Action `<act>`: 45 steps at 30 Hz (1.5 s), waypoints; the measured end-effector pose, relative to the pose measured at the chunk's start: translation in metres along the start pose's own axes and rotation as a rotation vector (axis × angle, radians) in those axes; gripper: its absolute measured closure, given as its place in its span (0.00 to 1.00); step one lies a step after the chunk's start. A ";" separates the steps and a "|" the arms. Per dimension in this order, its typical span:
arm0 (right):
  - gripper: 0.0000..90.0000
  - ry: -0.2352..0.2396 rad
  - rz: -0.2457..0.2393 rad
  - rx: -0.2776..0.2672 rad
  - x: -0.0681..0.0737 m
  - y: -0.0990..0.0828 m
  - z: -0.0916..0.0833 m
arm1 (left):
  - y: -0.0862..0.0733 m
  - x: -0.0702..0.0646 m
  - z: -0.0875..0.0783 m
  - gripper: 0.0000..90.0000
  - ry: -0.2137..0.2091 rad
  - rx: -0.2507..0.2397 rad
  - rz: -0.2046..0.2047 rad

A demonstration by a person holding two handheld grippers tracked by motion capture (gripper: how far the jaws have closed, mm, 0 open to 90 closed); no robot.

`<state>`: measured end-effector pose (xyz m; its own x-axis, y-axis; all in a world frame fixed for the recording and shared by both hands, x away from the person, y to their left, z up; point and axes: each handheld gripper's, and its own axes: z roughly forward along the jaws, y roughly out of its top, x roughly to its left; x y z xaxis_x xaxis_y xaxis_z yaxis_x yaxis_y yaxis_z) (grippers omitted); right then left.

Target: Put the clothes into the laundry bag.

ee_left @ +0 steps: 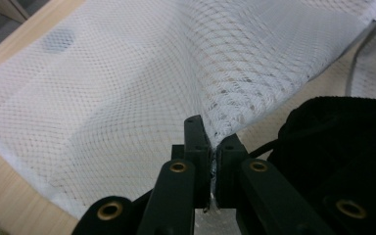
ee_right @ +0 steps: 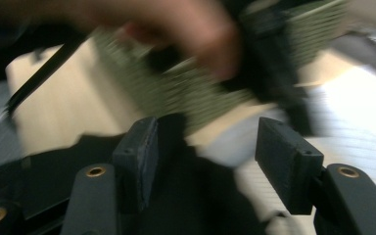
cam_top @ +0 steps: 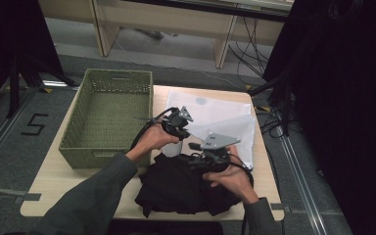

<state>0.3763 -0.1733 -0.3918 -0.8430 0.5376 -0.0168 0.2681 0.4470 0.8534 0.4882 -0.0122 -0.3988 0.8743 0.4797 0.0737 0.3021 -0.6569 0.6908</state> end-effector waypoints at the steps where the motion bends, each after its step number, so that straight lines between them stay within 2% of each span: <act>1: 0.46 0.036 -0.021 0.035 0.006 -0.002 0.009 | 0.001 0.002 0.000 0.96 -0.005 0.005 0.003; 2: 0.45 0.036 -0.010 0.063 0.011 -0.004 0.015 | 0.002 0.004 -0.001 0.96 -0.013 0.019 0.018; 3: 0.44 0.023 -0.017 0.086 0.012 -0.007 0.020 | 0.002 0.005 -0.001 0.96 -0.016 0.011 0.007; 5: 0.41 0.032 -0.009 0.129 0.015 -0.012 0.031 | 0.001 0.007 -0.002 0.96 -0.023 0.012 0.014; 6: 0.39 0.026 -0.012 0.143 0.016 -0.014 0.034 | 0.000 0.007 -0.001 0.96 -0.023 0.001 -0.004; 8: 0.37 0.048 -0.002 0.196 0.018 -0.018 0.042 | 0.000 0.009 -0.002 0.97 -0.021 0.017 0.003; 10: 0.37 0.074 0.007 0.226 0.024 -0.022 0.050 | 0.000 0.010 -0.003 0.97 -0.026 0.005 -0.001; 11: 0.41 0.088 0.008 0.269 0.030 -0.025 0.054 | 0.000 0.009 -0.003 0.97 -0.024 0.004 0.000; 12: 0.48 0.080 -0.005 0.305 0.034 -0.028 0.058 | 0.000 0.008 -0.003 0.98 -0.023 0.012 0.001; 13: 0.62 0.074 -0.036 0.334 0.035 -0.032 0.060 | 0.000 0.008 -0.003 0.98 -0.018 0.015 0.015; 14: 0.76 0.089 -0.049 0.366 0.038 -0.034 0.061 | 0.000 0.007 -0.004 0.98 -0.016 0.014 0.018; 15: 0.85 0.103 -0.088 0.383 0.038 -0.035 0.061 | 0.000 0.006 -0.005 0.98 -0.018 0.007 0.019; 16: 0.92 0.091 -0.109 0.380 0.038 -0.035 0.058 | 0.000 0.006 -0.005 0.98 -0.020 0.007 0.023; 18: 0.96 0.058 -0.136 0.367 0.035 -0.030 0.049 | 0.000 0.005 -0.007 0.98 -0.025 0.002 0.024; 19: 0.96 0.025 -0.098 0.353 0.034 -0.024 0.040 | 0.000 0.004 -0.009 0.98 -0.018 -0.019 0.010; 20: 0.96 -0.008 -0.097 0.338 0.028 -0.020 0.031 | 0.000 0.005 -0.012 0.98 -0.025 -0.007 0.035; 21: 0.96 -0.050 -0.119 0.319 0.019 -0.016 0.022 | -0.001 0.003 -0.011 0.98 -0.024 -0.023 0.012; 22: 0.96 -0.079 -0.114 0.307 0.014 -0.015 0.017 | -0.001 0.004 -0.014 0.98 -0.025 -0.005 0.043; 23: 0.96 -0.111 -0.123 0.286 0.002 -0.013 0.008 | -0.001 0.002 -0.014 0.98 -0.024 -0.028 0.014; 25: 0.96 -0.170 -0.065 0.262 -0.018 -0.012 -0.007 | -0.001 0.002 -0.019 0.98 -0.034 -0.018 0.049; 27: 0.97 -0.238 -0.022 0.246 -0.037 -0.015 -0.017 | 0.000 -0.001 -0.020 0.98 -0.041 -0.027 0.051; 28: 0.97 -0.274 -0.009 0.252 -0.045 -0.018 -0.017 | 0.002 -0.002 -0.022 0.98 -0.046 -0.030 0.059; 29: 0.97 -0.285 0.008 0.267 -0.054 -0.026 -0.012 | 0.003 -0.004 -0.021 0.98 -0.046 -0.041 0.056; 30: 0.96 -0.285 0.023 0.285 -0.057 -0.032 -0.007 | 0.003 -0.004 -0.022 0.98 -0.047 -0.031 0.071; 32: 0.96 -0.315 0.041 0.347 -0.064 -0.050 0.014 | 0.004 -0.007 -0.019 0.98 -0.043 -0.028 0.055; 33: 0.96 -0.347 0.018 0.396 -0.067 -0.057 0.023 | 0.003 -0.006 -0.019 0.98 -0.042 -0.006 0.088; 34: 0.96 -0.394 0.002 0.441 -0.070 -0.059 0.028 | 0.002 -0.005 -0.018 0.98 -0.041 -0.016 0.066; 35: 0.94 -0.422 -0.027 0.472 -0.077 -0.061 0.029 | 0.002 -0.004 -0.018 0.98 -0.042 -0.024 0.051; 37: 0.83 -0.431 0.047 0.446 -0.078 -0.061 0.023 | 0.002 -0.001 -0.017 0.98 -0.042 -0.017 0.051; 39: 0.69 -0.437 0.088 0.379 -0.078 -0.057 0.010 | 0.001 0.001 -0.017 0.97 -0.045 -0.023 0.039; 40: 0.65 -0.427 0.104 0.354 -0.077 -0.054 0.005 | 0.001 0.001 -0.016 0.97 -0.049 -0.020 0.035; 41: 0.58 -0.401 0.123 0.306 -0.073 -0.048 -0.003 | 0.002 0.002 -0.016 0.97 -0.048 -0.019 0.037; 42: 0.55 -0.369 0.131 0.279 -0.068 -0.042 -0.011 | 0.002 0.001 -0.015 0.97 -0.048 -0.016 0.036; 43: 0.52 -0.338 0.112 0.244 -0.063 -0.036 -0.018 | 0.003 0.001 -0.016 0.97 -0.049 -0.015 0.036; 45: 0.49 -0.303 0.107 0.185 -0.055 -0.025 -0.026 | 0.003 0.002 -0.016 0.97 -0.051 -0.023 0.026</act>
<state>0.4040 -0.2327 -0.3989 -0.6366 0.7634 -0.1098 0.4503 0.4834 0.7507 0.4845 -0.0041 -0.3855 0.9001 0.4321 0.0552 0.2711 -0.6549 0.7054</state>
